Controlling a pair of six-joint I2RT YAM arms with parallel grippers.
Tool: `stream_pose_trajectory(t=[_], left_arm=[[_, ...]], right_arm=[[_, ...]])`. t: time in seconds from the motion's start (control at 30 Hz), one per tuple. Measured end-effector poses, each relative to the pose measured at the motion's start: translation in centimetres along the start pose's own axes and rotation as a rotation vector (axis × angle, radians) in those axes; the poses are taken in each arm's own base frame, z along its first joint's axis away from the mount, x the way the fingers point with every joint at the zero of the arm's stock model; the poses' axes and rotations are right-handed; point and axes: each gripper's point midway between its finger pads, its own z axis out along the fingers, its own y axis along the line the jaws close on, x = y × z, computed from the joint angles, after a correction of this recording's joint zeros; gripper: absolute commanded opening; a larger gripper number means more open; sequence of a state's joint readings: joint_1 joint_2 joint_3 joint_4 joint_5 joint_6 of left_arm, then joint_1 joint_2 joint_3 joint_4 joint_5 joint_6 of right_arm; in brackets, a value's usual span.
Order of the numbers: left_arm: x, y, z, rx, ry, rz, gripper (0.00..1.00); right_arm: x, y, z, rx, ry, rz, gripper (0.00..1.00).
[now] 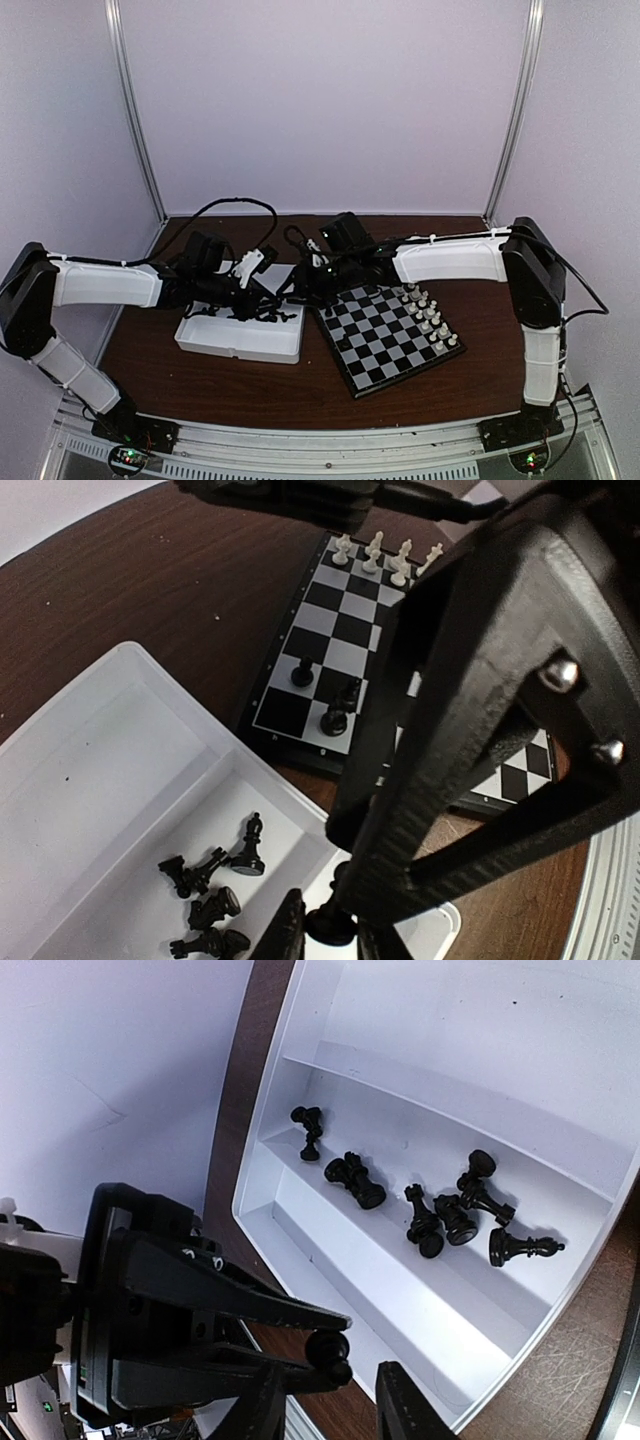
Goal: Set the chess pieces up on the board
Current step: Pick up the chess piece from the storage box.
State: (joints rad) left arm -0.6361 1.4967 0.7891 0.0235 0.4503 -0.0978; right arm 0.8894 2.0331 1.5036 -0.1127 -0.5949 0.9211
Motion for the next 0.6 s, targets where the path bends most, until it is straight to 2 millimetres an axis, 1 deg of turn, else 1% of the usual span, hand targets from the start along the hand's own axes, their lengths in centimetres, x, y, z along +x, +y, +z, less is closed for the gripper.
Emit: stream_pose_trajectory(t=[0.2, 0.43, 0.6], left_arm=[[-0.31, -0.46, -0.31, 0.019, -0.013, 0.009, 0.18], [-0.31, -0.56, -0.39, 0.022, -0.016, 0.011, 0.18], [-0.27, -0.48, -0.39, 0.017, -0.015, 0.01, 0.18]], right_arm=[[-0.24, -0.41, 0.05, 0.005, -0.003, 0.02, 0.3], [-0.34, -0.21, 0.15, -0.016, 0.001, 0.048, 0.29], [-0.05, -0.22, 0.26, -0.032, 0.011, 0.066, 0.27]])
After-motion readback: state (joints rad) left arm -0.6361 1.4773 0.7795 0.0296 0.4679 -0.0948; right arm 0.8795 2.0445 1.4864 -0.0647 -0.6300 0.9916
